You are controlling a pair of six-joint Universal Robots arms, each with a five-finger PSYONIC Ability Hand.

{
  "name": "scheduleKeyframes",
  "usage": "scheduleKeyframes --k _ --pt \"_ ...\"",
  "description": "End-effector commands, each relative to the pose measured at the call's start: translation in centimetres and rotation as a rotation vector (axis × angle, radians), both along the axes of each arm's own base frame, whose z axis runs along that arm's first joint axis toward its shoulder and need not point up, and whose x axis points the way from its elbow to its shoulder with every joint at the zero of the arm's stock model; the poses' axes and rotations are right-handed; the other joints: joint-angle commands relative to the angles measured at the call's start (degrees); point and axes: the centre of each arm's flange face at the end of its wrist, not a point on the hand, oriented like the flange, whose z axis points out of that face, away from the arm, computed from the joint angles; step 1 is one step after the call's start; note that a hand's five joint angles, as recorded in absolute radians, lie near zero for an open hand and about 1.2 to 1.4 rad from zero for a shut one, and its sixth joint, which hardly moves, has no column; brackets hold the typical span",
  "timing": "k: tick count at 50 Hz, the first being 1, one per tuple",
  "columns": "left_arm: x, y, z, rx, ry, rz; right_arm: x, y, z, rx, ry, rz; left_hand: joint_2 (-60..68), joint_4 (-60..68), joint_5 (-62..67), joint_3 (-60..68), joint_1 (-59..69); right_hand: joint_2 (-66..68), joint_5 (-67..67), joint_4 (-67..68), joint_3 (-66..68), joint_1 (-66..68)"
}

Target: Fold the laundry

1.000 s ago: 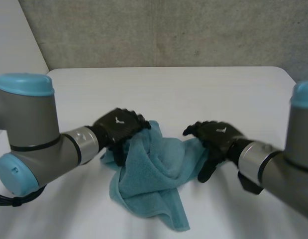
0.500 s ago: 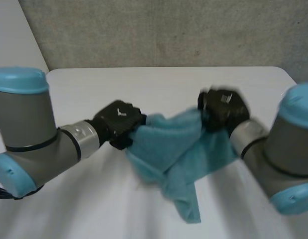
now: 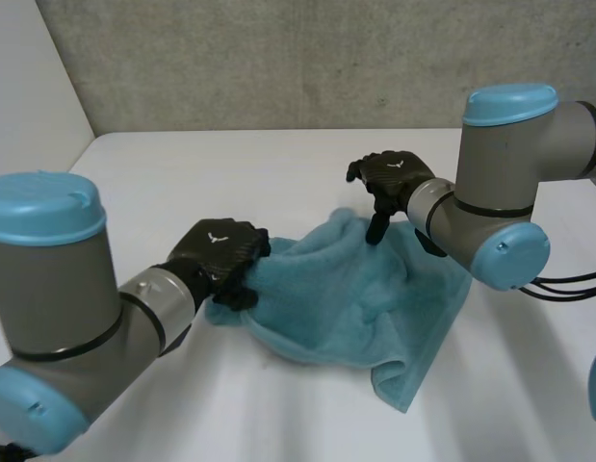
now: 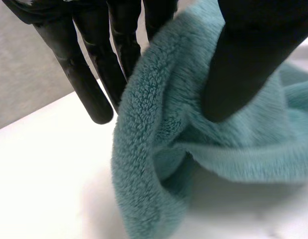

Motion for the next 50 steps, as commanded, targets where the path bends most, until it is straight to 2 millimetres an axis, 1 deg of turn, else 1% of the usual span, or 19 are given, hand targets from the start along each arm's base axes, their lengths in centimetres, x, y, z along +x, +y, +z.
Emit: scheduleKeyframes --k 1,2,4,8,10,12,13,16,17,21,28,30,34,41,45,46,47,49,50 --pt "1.3 -4.0 0.7 -0.059 0.003 0.135 -2.1 1.6 4.8 -0.095 0.007 -0.104 -16.38 -16.39 -16.47 -16.55 -15.02 -12.10 -13.59 -13.57 -13.49 -7.35" --pt "1.5 -4.4 0.9 -0.068 0.009 0.145 -3.0 2.7 6.0 -0.101 0.002 -0.110 -17.89 -17.90 -17.98 -18.06 -16.53 -11.44 -12.93 -12.90 -12.82 -6.68" --pt "2.0 -5.4 1.6 -0.093 0.027 0.166 -3.7 4.0 6.6 -0.098 0.004 -0.112 -25.45 -25.46 -25.54 -25.62 -24.09 -9.92 -11.41 -11.39 -11.31 -5.17" --pt "2.6 -6.4 2.3 -0.122 0.040 0.188 -5.3 7.1 6.2 -0.054 0.017 -0.111 -32.87 -32.88 -32.96 -33.04 -31.51 -8.23 -9.72 -9.70 -9.62 -3.48" --pt "2.9 -6.9 2.6 -0.127 0.047 0.188 -6.2 8.8 5.1 0.004 0.016 -0.119 -33.55 -33.56 -33.64 -33.72 -32.19 -6.40 -7.89 -7.86 -7.78 -1.64" --pt "3.2 -7.3 2.6 -0.126 0.053 0.179 -6.5 9.4 4.7 0.026 0.007 -0.126 -33.55 -33.56 -33.64 -33.72 -32.19 -5.55 -7.04 -7.01 -6.94 -0.79" --pt "3.3 -7.4 2.6 -0.123 0.056 0.174 -7.1 10.8 3.3 0.096 -0.033 -0.140 -33.55 -33.56 -33.64 -33.72 -32.19 -3.88 -5.37 -5.34 -5.26 0.88" --pt "4.1 -8.1 2.5 -0.109 0.063 0.167 -7.4 12.1 1.6 0.180 -0.080 -0.141 -33.55 -33.56 -33.64 -33.72 -32.19 -0.34 -1.83 -1.80 -1.72 4.42" --pt "4.4 -8.4 2.4 -0.106 0.064 0.165 -7.5 12.9 0.3 0.231 -0.102 -0.131 -33.39 -33.40 -33.48 -33.56 -32.02 0.34 -1.15 -1.13 -1.05 5.10" --pt "5.0 -8.9 1.8 -0.079 0.071 0.144 -7.5 14.4 -1.8 0.326 -0.153 -0.093 -32.71 -32.72 -32.80 -32.88 -31.35 0.68 -0.81 -0.78 -0.70 5.44" --pt "6.4 -9.0 0.6 -0.034 0.057 0.176 -6.8 15.0 -3.4 0.372 -0.205 -0.056 -32.38 -32.38 -32.46 -32.54 -31.01 2.70 1.21 1.23 1.31 7.45" --pt "6.8 -8.8 0.1 -0.014 0.051 0.186 -6.5 14.5 -4.6 0.381 -0.207 -0.063 -32.38 -32.38 -32.46 -32.54 -31.01 5.72 4.23 4.25 4.33 10.47" --pt "7.1 -7.8 -0.9 0.027 0.039 0.186 -6.2 14.0 -5.8 0.380 -0.187 -0.070 -32.38 -32.38 -32.46 -32.54 -31.01 8.41 6.92 6.95 7.02 13.17" --pt "7.5 -6.5 -1.2 0.055 0.047 0.162 -6.0 12.6 -7.4 0.319 -0.120 -0.108 -32.54 -32.55 -32.63 -32.71 -31.18 14.64 13.15 13.17 13.25 19.40" --pt "7.6 -6.0 -1.1 0.060 0.052 0.154 -6.1 12.3 -7.6 0.259 -0.053 -0.099 -32.71 -32.72 -32.80 -32.88 -31.35 33.93 32.44 32.46 32.54 38.68" --pt "7.6 -6.0 -1.1 0.060 0.052 0.154 -6.3 11.9 -7.4 0.235 -0.041 -0.101 -32.54 -32.55 -32.63 -32.71 -31.18 52.97 51.48 51.51 51.59 57.73" --pt "7.7 -5.8 -1.0 0.062 0.052 0.153 -6.3 11.7 -7.2 0.217 -0.043 -0.102 -32.54 -32.55 -32.63 -32.71 -31.18 57.60 56.11 56.14 56.21 62.36" --pt "7.7 -5.6 -1.0 0.060 0.052 0.151 -6.2 11.3 -6.5 0.179 -0.052 -0.097 -32.54 -32.55 -32.63 -32.71 -31.18 57.65 56.16 56.18 56.26 62.40" --pt "7.6 -5.5 -1.0 0.063 0.052 0.148 -6.1 11.0 -5.0 0.125 -0.071 -0.095 -32.38 -32.39 -32.47 -32.55 -31.01 57.65 56.16 56.18 56.26 62.40"
